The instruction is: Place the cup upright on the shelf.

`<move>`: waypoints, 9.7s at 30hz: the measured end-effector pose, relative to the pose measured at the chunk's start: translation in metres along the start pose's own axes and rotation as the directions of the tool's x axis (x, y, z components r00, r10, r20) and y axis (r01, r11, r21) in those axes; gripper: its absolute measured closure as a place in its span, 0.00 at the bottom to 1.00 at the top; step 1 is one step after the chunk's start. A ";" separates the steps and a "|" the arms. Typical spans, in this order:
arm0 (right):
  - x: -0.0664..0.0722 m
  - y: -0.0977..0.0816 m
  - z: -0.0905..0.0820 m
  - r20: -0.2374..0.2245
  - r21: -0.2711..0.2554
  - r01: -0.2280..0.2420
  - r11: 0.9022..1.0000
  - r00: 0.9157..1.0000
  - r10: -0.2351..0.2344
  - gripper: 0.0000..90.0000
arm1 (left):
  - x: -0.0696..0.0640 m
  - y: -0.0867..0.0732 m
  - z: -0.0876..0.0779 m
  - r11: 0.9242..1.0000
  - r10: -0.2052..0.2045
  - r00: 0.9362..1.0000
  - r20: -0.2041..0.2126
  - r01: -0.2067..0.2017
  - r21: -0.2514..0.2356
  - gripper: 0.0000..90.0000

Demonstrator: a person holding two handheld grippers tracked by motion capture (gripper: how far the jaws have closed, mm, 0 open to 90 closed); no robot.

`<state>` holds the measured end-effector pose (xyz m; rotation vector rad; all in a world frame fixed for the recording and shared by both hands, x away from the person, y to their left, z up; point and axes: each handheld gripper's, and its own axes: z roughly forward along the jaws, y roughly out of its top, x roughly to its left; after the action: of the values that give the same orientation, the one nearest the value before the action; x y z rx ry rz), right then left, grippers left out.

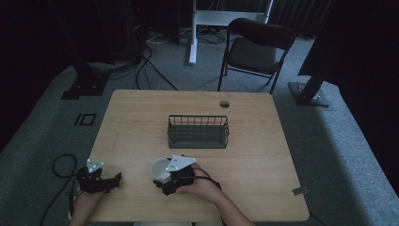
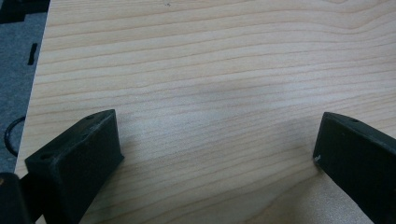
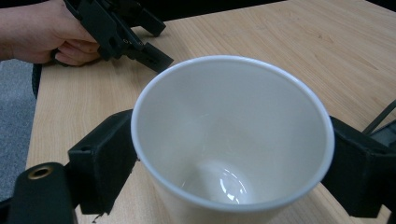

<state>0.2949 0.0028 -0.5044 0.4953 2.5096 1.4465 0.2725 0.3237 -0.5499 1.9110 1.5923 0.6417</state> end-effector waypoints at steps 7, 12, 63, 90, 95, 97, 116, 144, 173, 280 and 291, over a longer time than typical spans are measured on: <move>0.000 0.002 0.002 0.003 0.000 0.001 1.000 1.000 -0.001 0.21 | 0.000 0.000 0.000 1.000 -0.001 1.000 0.000 0.001 0.000 0.01; -0.002 0.004 0.003 0.004 0.001 0.004 1.000 1.000 -0.004 0.21 | 0.000 0.000 0.000 1.000 -0.001 1.000 0.000 0.001 0.000 0.01; -0.044 0.111 -0.045 0.059 -0.196 0.010 0.980 0.998 0.001 0.22 | 0.000 0.000 0.000 1.000 0.000 1.000 0.000 0.000 0.000 0.01; -0.139 0.087 -0.075 0.358 -0.230 -0.150 0.962 0.906 0.226 0.22 | 0.000 0.000 0.000 1.000 -0.002 1.000 -0.001 0.002 -0.002 0.01; -0.153 0.073 -0.067 0.382 -0.216 -0.200 0.956 0.883 0.272 0.22 | 0.000 0.000 0.000 1.000 -0.001 1.000 0.000 0.001 -0.001 0.01; -0.156 0.068 -0.064 0.391 -0.203 -0.206 0.957 0.879 0.272 0.22 | 0.000 0.000 0.000 1.000 -0.001 1.000 0.000 0.001 0.000 0.01; -0.167 0.032 -0.045 0.399 -0.140 -0.273 0.952 0.864 0.306 0.22 | 0.000 0.000 0.000 1.000 -0.001 1.000 0.000 0.001 0.000 0.01; -0.162 0.025 -0.041 0.405 -0.084 -0.224 0.971 0.883 0.238 0.14 | 0.000 0.000 0.000 1.000 -0.001 1.000 0.000 0.001 0.000 0.01; -0.153 0.009 -0.067 0.411 -0.084 -0.233 0.969 0.878 0.247 0.14 | 0.000 0.000 0.000 1.000 -0.001 1.000 0.000 0.001 0.000 0.01; -0.134 -0.158 -0.182 0.634 -0.039 -0.448 0.893 0.680 0.368 0.14 | 0.000 0.000 0.000 1.000 0.000 1.000 0.000 0.000 0.001 0.01; -0.141 -0.174 -0.205 0.710 -0.025 -0.541 0.841 0.582 0.396 0.14 | 0.000 0.000 0.000 1.000 0.000 1.000 0.000 0.000 0.000 0.01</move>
<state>0.3240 -0.2952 -0.5513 1.5318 1.9414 0.8520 0.2724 0.3238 -0.5499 1.9116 1.5923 0.6419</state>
